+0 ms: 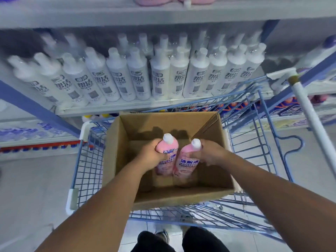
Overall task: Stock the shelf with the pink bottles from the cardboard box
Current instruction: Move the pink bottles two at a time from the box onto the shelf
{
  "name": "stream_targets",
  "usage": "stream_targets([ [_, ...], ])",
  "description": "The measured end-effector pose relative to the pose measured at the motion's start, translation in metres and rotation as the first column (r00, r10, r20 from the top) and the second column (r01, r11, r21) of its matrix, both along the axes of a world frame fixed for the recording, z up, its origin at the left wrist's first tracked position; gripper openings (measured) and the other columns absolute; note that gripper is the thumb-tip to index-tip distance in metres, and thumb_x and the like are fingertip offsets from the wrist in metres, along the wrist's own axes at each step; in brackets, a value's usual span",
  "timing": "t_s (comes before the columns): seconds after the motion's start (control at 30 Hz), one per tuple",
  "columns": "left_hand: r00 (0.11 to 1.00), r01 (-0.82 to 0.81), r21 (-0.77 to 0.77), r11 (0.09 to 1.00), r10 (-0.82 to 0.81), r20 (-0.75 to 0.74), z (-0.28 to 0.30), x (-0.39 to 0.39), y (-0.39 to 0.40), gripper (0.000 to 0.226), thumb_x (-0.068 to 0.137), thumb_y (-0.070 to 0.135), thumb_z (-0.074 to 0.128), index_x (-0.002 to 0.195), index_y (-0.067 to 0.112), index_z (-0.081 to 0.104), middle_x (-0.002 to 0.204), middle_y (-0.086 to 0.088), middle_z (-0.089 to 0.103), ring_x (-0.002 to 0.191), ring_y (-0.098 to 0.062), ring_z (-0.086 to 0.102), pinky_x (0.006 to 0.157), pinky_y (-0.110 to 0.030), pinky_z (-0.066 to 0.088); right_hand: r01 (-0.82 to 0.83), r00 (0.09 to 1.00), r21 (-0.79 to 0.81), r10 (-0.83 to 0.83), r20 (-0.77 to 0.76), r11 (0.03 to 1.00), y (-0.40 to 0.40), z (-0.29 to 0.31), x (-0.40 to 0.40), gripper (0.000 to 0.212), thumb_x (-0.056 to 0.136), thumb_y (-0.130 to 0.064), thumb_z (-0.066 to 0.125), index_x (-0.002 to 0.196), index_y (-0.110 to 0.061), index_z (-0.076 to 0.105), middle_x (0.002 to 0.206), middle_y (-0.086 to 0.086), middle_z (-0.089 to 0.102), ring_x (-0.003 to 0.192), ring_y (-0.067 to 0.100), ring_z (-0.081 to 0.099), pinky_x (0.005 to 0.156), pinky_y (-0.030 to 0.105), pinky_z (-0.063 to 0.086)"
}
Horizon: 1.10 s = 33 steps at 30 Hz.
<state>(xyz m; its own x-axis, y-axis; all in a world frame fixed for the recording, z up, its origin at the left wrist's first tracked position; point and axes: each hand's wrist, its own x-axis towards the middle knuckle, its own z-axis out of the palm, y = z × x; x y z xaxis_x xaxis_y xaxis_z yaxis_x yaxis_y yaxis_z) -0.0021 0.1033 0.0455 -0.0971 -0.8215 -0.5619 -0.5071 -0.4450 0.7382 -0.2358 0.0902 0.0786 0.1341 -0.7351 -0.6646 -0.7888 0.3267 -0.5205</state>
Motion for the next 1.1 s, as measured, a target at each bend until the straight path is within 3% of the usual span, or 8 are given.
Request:
stream_targets([
  [0.23,0.998,-0.028,-0.209,0.978,0.015,-0.064,0.12,0.018,-0.024,0.039,0.073,0.029,0.087,0.105,0.033,0.065,0.1,0.011,0.074,0.091,-0.007,0.07,0.09,-0.039,0.057,-0.082,0.996,-0.214,0.088,0.019,0.973,-0.011,0.147,0.008,0.031,0.077,-0.047,0.081,0.101,-0.031,0.069,0.103,-0.006,0.072,0.092,0.013,0.065,0.077,0.024,0.051],
  [0.4,0.99,-0.097,-0.399,0.912,0.049,-0.13,0.221,0.01,-0.042,0.052,0.077,0.027,0.085,0.115,0.028,0.05,0.112,0.015,0.062,0.099,-0.004,0.063,0.085,-0.035,0.056,-0.042,0.999,-0.366,0.027,-0.046,0.929,-0.024,0.238,-0.005,0.098,0.07,-0.068,0.076,0.146,-0.017,0.044,0.143,0.005,0.056,0.122,0.024,0.057,0.101,0.035,0.047],
  [0.57,0.971,-0.175,-0.547,0.819,0.051,-0.234,0.312,-0.014,-0.056,0.041,0.079,0.027,0.085,0.107,0.033,0.055,0.109,0.017,0.065,0.096,-0.002,0.064,0.074,-0.025,0.054,0.21,0.971,-0.504,-0.12,0.205,0.838,-0.039,0.312,-0.023,0.061,0.071,-0.045,0.087,0.117,-0.014,0.062,0.101,0.0,0.072,0.078,0.01,0.067,0.058,0.017,0.048],
  [0.67,0.956,-0.235,-0.608,0.758,0.068,-0.285,0.353,-0.036,-0.061,0.043,0.076,0.027,0.086,0.11,0.031,0.059,0.109,0.012,0.07,0.096,-0.005,0.068,0.076,-0.024,0.055,0.295,0.946,-0.556,-0.156,0.284,0.777,-0.049,0.345,-0.043,0.059,0.059,-0.054,0.088,0.099,-0.019,0.062,0.095,0.002,0.073,0.08,0.017,0.069,0.067,0.037,0.055],
  [0.8,0.951,-0.265,-0.678,0.685,0.069,-0.302,0.396,-0.071,-0.07,0.049,0.079,0.024,0.084,0.118,0.028,0.056,0.113,0.006,0.067,0.092,-0.007,0.067,0.08,-0.027,0.057,0.413,0.877,-0.576,-0.138,0.461,0.705,-0.06,0.384,-0.077,0.057,0.061,-0.047,0.091,0.103,-0.018,0.066,0.092,0.003,0.076,0.072,0.016,0.073,0.052,0.027,0.053],
  [0.87,0.944,-0.287,-0.702,0.652,0.069,-0.322,0.414,-0.09,-0.075,0.048,0.082,0.02,0.082,0.121,0.028,0.055,0.114,0.006,0.066,0.092,-0.004,0.066,0.079,-0.023,0.057,0.45,0.848,-0.582,-0.118,0.518,0.677,-0.068,0.4,-0.093,0.055,0.061,-0.045,0.092,0.104,-0.02,0.068,0.093,0.001,0.077,0.077,0.015,0.075,0.062,0.033,0.062],
  [0.97,0.943,-0.307,-0.743,0.594,0.082,-0.324,0.434,-0.12,-0.084,0.04,0.085,0.016,0.078,0.111,0.036,0.056,0.111,0.008,0.066,0.096,0.002,0.067,0.079,-0.017,0.056,0.518,0.791,-0.578,-0.095,0.605,0.631,-0.084,0.422,-0.116,0.05,0.063,-0.043,0.09,0.102,-0.021,0.069,0.091,-0.002,0.078,0.081,0.016,0.076,0.079,0.045,0.062],
  [1.1,0.944,-0.321,-0.783,0.533,0.113,-0.31,0.45,-0.162,-0.096,0.039,0.09,0.013,0.073,0.112,0.034,0.049,0.103,0.019,0.057,0.083,0.024,0.057,0.073,-0.006,0.051,0.588,0.735,-0.562,-0.093,0.672,0.582,-0.11,0.439,-0.142,0.057,0.059,-0.049,0.09,0.105,-0.022,0.071,0.092,-0.003,0.078,0.08,0.015,0.076,0.078,0.045,0.062],
])
